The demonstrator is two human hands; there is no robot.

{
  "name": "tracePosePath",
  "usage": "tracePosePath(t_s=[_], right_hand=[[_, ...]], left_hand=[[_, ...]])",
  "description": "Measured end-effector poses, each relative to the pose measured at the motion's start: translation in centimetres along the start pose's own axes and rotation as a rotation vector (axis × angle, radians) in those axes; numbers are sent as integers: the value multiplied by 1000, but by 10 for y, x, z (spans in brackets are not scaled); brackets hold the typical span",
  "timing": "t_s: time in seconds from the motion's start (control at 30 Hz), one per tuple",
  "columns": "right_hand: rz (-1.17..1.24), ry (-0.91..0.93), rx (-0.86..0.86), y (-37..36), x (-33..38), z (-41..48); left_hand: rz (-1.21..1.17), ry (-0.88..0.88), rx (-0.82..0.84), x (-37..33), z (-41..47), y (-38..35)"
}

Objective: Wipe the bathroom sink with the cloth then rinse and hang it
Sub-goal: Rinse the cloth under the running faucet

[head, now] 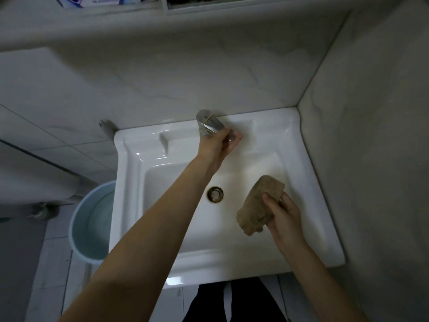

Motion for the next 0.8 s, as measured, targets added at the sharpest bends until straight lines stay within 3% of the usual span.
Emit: tracePosePath(t_s=[0.2, 0.37, 0.47, 0.63, 0.8], right_hand=[[-48, -38, 56, 5, 7, 20], [-103, -78, 148, -11, 7, 40], [-186, -105, 237, -36, 0, 58], [-356, -133, 364, -105, -15, 94], [-442, -205, 314, -140, -43, 127]], left_hand=[[-150, -32, -115, -17, -7, -23], [185, 34, -80, -38, -25, -20], [286, -41, -116, -49, -26, 25], [320, -159, -369, -40, -21, 109], [318, -126, -448, -4, 18, 170]])
Point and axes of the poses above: each hand's wrist, its own z-axis towards the middle knuckle, its own y-axis out of the back of the hand, x = y × z, the point moved 1 cm from there along z, towards the middle knuckle, and after that the axes turned 15 degrees about -z, right-handed, at the moved point
